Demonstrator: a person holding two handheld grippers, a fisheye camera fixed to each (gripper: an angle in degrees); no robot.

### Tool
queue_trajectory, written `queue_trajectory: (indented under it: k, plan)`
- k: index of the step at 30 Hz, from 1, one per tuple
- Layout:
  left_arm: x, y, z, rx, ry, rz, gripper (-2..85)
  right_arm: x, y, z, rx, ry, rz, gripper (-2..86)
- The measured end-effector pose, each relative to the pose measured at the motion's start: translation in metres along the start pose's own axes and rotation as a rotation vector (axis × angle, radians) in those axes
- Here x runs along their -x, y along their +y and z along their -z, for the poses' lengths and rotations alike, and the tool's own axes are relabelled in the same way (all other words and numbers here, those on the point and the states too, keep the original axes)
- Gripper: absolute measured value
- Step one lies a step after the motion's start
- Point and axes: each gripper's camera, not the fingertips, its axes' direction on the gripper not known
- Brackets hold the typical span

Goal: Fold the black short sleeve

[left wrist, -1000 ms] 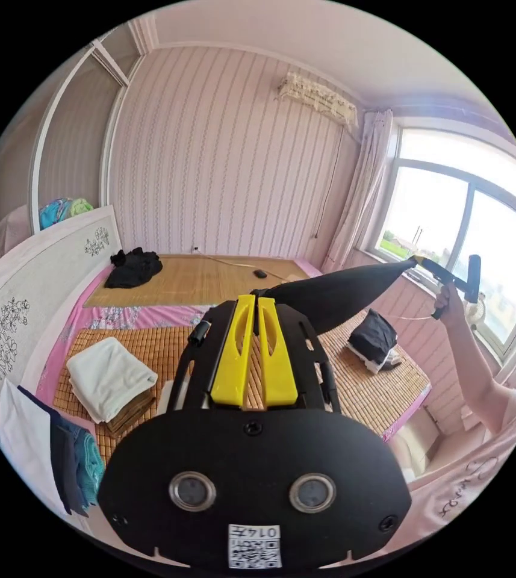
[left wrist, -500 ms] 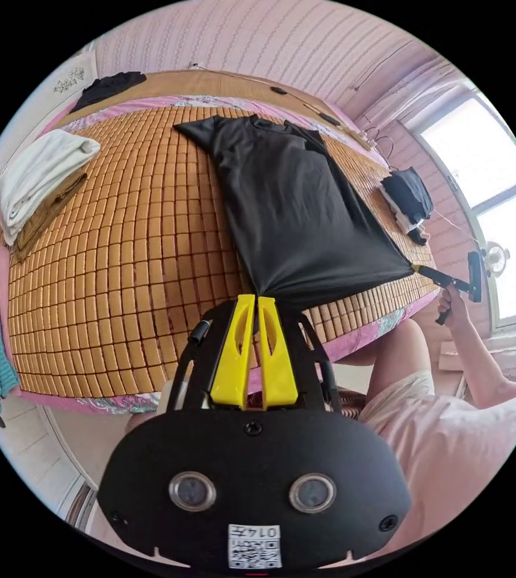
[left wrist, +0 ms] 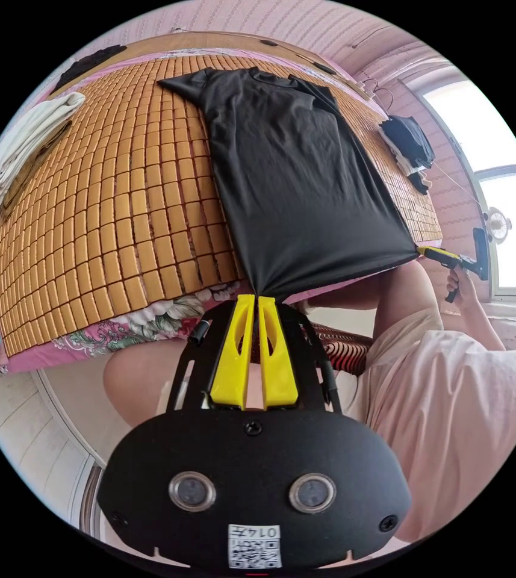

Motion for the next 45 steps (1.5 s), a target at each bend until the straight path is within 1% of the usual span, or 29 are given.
queue_trajectory:
  k: [5,9,11,14,18,24,27,31,33,35,36,38,40,42,45]
  plan:
    - [-0.014,-0.003,-0.013,0.088,0.014,-0.044,-0.1,0.029,-0.008,-0.016,0.112,0.011,0.051,0.1]
    - [-0.018,-0.006,-0.020,0.080,-0.030,-0.005,3.1,0.037,-0.017,-0.029,0.144,0.012,0.017,2.1]
    - [-0.024,-0.006,-0.015,0.037,-0.009,-0.015,4.0,0.043,-0.022,-0.027,0.109,-0.011,0.010,4.3]
    - [-0.035,-0.008,-0.007,0.007,-0.067,-0.031,4.4,0.051,-0.027,-0.021,0.051,-0.018,0.004,4.9]
    - [-0.052,-0.015,0.000,-0.032,-0.095,-0.067,4.4,0.066,-0.036,-0.018,0.003,-0.017,0.012,5.2]
    - [-0.085,-0.046,0.003,-0.110,-0.095,-0.122,4.3,0.108,-0.068,-0.023,-0.041,0.022,0.102,5.8]
    - [-0.103,-0.077,0.001,-0.146,-0.088,-0.152,4.1,0.129,-0.102,-0.026,-0.065,0.045,0.169,5.9]
    - [-0.132,-0.146,-0.008,-0.195,-0.051,-0.237,4.1,0.149,-0.184,-0.025,-0.156,0.066,0.259,6.1]
    - [-0.145,-0.182,-0.013,-0.223,-0.049,-0.268,4.2,0.151,-0.230,-0.025,-0.209,0.066,0.265,6.6]
    - [-0.158,-0.233,-0.022,-0.236,-0.028,-0.299,4.3,0.145,-0.296,-0.035,-0.262,0.053,0.236,8.4]
    - [-0.161,-0.247,-0.024,-0.237,-0.023,-0.304,4.3,0.142,-0.313,-0.039,-0.266,0.054,0.221,9.0]
    - [-0.174,-0.300,-0.030,-0.249,-0.018,-0.332,4.4,0.127,-0.374,-0.063,-0.272,0.085,0.149,11.0]
    - [-0.183,-0.341,-0.036,-0.249,-0.021,-0.344,4.5,0.115,-0.408,-0.081,-0.277,0.094,0.090,11.2]
    - [-0.191,-0.378,-0.043,-0.243,-0.027,-0.343,4.6,0.102,-0.430,-0.100,-0.276,0.067,0.037,9.4]
    - [-0.205,-0.431,-0.063,-0.197,-0.030,-0.317,4.9,0.083,-0.442,-0.130,-0.231,0.000,-0.001,2.6]
